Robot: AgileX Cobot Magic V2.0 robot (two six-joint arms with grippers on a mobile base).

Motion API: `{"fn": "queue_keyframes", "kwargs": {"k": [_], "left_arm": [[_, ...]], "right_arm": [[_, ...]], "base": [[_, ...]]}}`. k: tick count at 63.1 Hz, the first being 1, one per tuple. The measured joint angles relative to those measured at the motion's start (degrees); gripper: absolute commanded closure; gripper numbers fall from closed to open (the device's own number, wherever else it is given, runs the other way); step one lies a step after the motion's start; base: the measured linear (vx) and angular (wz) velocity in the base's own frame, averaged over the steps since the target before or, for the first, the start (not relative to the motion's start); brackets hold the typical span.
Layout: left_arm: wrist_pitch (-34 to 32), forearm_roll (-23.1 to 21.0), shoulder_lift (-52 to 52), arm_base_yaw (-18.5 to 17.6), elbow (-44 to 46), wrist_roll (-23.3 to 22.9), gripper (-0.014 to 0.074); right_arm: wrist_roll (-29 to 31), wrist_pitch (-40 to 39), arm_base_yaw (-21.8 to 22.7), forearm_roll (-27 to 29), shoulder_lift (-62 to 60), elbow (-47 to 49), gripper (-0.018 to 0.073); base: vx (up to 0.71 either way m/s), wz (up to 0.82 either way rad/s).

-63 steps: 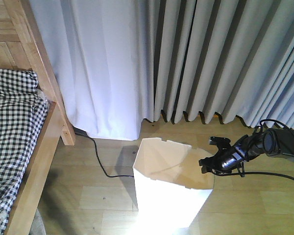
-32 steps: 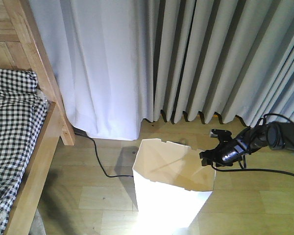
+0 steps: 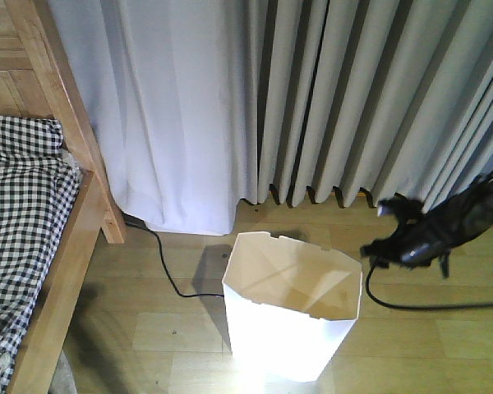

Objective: Move trash bin to bedside with robot

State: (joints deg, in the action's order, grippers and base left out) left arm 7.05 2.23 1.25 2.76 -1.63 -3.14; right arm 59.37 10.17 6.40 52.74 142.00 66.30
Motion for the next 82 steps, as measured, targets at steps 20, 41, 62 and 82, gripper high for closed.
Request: {"fn": "queue_keyframes", "kwargs": {"k": [20, 41, 62, 82], "left_arm": [[0.00, 0.00, 0.00, 0.00, 0.00, 0.00, 0.0603], [0.00, 0.00, 0.00, 0.00, 0.00, 0.00, 0.0603], [0.00, 0.00, 0.00, 0.00, 0.00, 0.00, 0.0603], [0.00, 0.00, 0.00, 0.00, 0.00, 0.00, 0.0603]], "right_arm": [[1.98, 0.21, 0.00, 0.06, -32.60, -15.86, 0.0104], [1.37, 7.70, 0.00, 0.06, -68.30, -27.03, 0.0104], [1.37, 12.96, 0.00, -0.62, -98.95, -40.07, 0.0104], [-2.11, 15.10, 0.00, -1.16, -124.26, -48.24, 0.0120]], "base": [[0.00, 0.00], [0.00, 0.00], [0.00, 0.00], [0.00, 0.00]]}}
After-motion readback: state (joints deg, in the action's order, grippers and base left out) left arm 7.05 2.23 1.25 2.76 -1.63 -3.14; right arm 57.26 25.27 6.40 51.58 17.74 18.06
